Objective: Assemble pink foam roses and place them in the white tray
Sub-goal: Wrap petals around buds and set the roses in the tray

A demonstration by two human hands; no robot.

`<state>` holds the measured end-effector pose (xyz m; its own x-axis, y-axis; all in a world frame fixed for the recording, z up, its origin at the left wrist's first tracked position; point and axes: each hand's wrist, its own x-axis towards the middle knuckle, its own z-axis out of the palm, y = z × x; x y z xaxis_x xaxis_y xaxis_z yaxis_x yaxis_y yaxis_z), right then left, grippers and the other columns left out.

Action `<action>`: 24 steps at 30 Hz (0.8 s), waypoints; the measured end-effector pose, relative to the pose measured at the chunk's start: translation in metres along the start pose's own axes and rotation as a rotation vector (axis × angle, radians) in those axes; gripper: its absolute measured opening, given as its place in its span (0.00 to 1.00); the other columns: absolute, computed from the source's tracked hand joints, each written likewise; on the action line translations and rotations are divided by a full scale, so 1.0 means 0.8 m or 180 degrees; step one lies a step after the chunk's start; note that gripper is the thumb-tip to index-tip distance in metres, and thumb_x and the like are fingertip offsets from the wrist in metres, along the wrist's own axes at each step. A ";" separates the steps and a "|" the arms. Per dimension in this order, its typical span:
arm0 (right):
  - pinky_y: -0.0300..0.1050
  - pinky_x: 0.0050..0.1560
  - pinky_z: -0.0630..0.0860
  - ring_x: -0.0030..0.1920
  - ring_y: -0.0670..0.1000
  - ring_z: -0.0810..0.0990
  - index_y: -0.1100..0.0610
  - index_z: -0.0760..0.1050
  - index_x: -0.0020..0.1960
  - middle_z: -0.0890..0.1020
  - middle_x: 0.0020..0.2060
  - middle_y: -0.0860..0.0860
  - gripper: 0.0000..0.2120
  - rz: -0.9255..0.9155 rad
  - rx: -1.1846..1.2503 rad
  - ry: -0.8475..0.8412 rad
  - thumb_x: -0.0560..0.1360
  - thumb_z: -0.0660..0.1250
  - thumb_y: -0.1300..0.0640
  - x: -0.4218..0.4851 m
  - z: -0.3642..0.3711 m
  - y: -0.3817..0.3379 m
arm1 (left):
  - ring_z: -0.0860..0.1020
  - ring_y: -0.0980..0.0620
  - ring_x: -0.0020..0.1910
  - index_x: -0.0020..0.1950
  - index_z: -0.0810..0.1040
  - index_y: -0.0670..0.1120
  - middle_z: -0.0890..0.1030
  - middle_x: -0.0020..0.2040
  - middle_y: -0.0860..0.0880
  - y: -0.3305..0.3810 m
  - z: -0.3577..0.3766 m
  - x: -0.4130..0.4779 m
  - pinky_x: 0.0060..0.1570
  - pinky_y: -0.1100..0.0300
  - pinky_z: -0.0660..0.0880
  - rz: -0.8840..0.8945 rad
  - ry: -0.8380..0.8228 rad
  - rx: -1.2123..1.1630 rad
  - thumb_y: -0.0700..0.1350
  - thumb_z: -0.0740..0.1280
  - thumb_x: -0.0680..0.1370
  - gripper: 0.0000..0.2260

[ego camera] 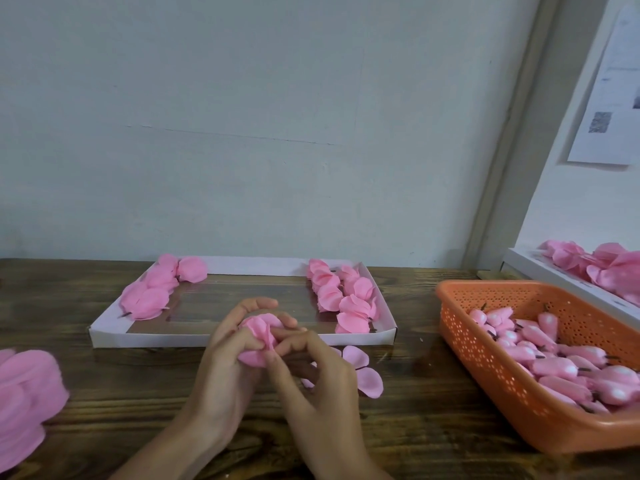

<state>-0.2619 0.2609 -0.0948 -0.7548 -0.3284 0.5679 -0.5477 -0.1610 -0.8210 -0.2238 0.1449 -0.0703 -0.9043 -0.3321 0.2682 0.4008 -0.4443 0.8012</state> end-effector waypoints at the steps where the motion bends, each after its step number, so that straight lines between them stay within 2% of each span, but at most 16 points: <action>1: 0.31 0.42 0.75 0.47 0.49 0.88 0.53 0.82 0.45 0.88 0.50 0.46 0.05 0.0005 0.0021 0.0011 0.78 0.75 0.53 0.000 0.000 0.000 | 0.83 0.37 0.42 0.53 0.80 0.42 0.81 0.48 0.35 0.001 0.000 0.000 0.34 0.45 0.82 -0.0005 0.0013 0.0001 0.31 0.56 0.73 0.16; 10: 0.31 0.42 0.77 0.45 0.46 0.88 0.48 0.79 0.42 0.88 0.50 0.41 0.08 -0.0014 -0.0050 -0.0012 0.78 0.75 0.50 -0.001 0.000 -0.005 | 0.84 0.38 0.40 0.51 0.81 0.44 0.82 0.48 0.36 -0.001 0.000 -0.001 0.34 0.47 0.82 0.0053 0.0086 0.0073 0.35 0.59 0.73 0.13; 12: 0.34 0.44 0.79 0.46 0.46 0.88 0.48 0.79 0.42 0.88 0.49 0.41 0.08 -0.0026 -0.0068 -0.0037 0.78 0.75 0.51 -0.001 0.000 -0.004 | 0.84 0.39 0.41 0.51 0.81 0.44 0.82 0.48 0.36 -0.003 -0.002 0.000 0.34 0.48 0.82 0.0064 0.0092 0.0089 0.34 0.59 0.72 0.14; 15: 0.45 0.54 0.82 0.53 0.48 0.88 0.52 0.83 0.46 0.88 0.52 0.44 0.03 -0.0036 -0.0056 -0.0149 0.79 0.74 0.57 -0.002 -0.001 0.002 | 0.82 0.37 0.46 0.51 0.80 0.44 0.82 0.47 0.36 -0.006 -0.004 0.002 0.40 0.48 0.83 0.0161 0.0089 0.0210 0.33 0.59 0.70 0.15; 17: 0.51 0.60 0.81 0.58 0.48 0.86 0.54 0.84 0.50 0.88 0.52 0.43 0.05 -0.0161 -0.0204 -0.0251 0.81 0.70 0.61 -0.002 -0.001 0.005 | 0.83 0.36 0.49 0.50 0.80 0.44 0.82 0.47 0.35 -0.006 -0.004 0.004 0.43 0.49 0.84 0.0191 0.0067 0.0179 0.35 0.61 0.68 0.15; 21: 0.50 0.56 0.83 0.56 0.47 0.86 0.51 0.85 0.53 0.87 0.53 0.40 0.10 -0.0309 -0.0418 -0.0173 0.81 0.68 0.64 0.000 -0.004 0.007 | 0.82 0.35 0.50 0.51 0.79 0.41 0.81 0.47 0.33 -0.005 -0.005 0.004 0.41 0.49 0.83 0.0306 0.0000 0.0174 0.38 0.62 0.70 0.12; 24: 0.50 0.55 0.83 0.58 0.47 0.85 0.53 0.86 0.52 0.86 0.56 0.42 0.12 -0.0516 -0.0487 -0.0106 0.78 0.70 0.68 0.002 -0.005 0.010 | 0.83 0.37 0.49 0.51 0.80 0.42 0.82 0.48 0.35 -0.006 -0.005 0.004 0.44 0.52 0.82 0.0391 -0.0041 0.0430 0.36 0.65 0.70 0.11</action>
<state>-0.2691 0.2625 -0.1004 -0.6414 -0.3405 0.6875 -0.7113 -0.0720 -0.6992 -0.2284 0.1426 -0.0757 -0.8519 -0.3659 0.3746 0.4857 -0.2849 0.8264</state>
